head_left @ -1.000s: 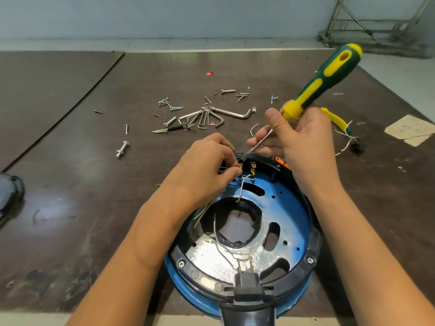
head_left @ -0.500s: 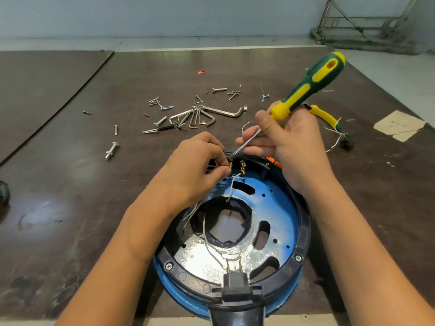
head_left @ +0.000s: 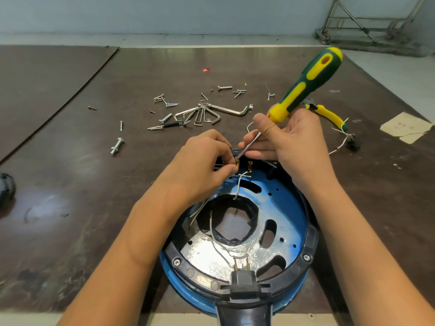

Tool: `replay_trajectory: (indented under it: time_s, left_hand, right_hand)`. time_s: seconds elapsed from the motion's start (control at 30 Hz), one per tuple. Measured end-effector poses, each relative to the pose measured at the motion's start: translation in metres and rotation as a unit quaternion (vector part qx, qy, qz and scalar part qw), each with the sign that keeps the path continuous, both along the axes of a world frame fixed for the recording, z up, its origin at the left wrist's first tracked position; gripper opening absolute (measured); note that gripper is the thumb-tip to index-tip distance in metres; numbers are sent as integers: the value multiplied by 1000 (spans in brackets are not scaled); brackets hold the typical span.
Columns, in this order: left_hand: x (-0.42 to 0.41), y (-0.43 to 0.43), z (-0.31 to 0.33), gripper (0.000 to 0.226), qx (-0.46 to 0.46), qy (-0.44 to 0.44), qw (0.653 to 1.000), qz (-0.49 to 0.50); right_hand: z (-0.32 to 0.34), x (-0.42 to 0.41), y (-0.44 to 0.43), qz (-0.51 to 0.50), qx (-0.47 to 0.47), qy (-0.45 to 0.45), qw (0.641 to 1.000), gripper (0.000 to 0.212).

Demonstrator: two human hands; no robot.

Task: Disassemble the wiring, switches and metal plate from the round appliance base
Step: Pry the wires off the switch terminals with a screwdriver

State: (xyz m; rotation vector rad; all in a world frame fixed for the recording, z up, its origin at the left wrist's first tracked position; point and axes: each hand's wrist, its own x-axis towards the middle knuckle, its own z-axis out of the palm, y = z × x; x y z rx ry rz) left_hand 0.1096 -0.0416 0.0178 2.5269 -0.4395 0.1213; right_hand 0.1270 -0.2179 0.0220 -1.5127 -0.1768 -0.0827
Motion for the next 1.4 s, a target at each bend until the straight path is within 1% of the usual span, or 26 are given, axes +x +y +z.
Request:
replay_trajectory:
  time_s: [0.07,0.13,0.23,0.47,0.73,0.87,1.17,1.4]
  left_hand:
    - [0,0,-1,6,-3,-3,1000,0]
    - [0,1,-1,5,-8,-4,1000,0]
    - [0,1,0,6,-13,-2,1000,-2]
    - [2,1,-2,7,-14,1,1000,-6]
    - [3,2,-3,7,-9,3,1000,-18]
    - [2,2,-3,7,-20,6,999,-26]
    - [3,2,-4,6,-15,3,1000,-25]
    - [3,1,-3,7,-10,6,1000,-22]
  right_hand:
    - [-1,1,2,-1,-13,-3,1000,15]
    - [-2,1,3,0,-7,-26,1000,15]
    - [-1,0,-1,-18,4,-57,998,17]
    - [-2,-4,-2,-55,-3,-94,994,18]
    - [-3,-4,-3,-49,-15,-117,992,15]
    - [-3,-4,-3,-51,-8,-126,991,15]
    - [-2,-6,-4,-36,8,-118,992,12]
    - [-2,-6,-4,-25,-4,-130,991,17]
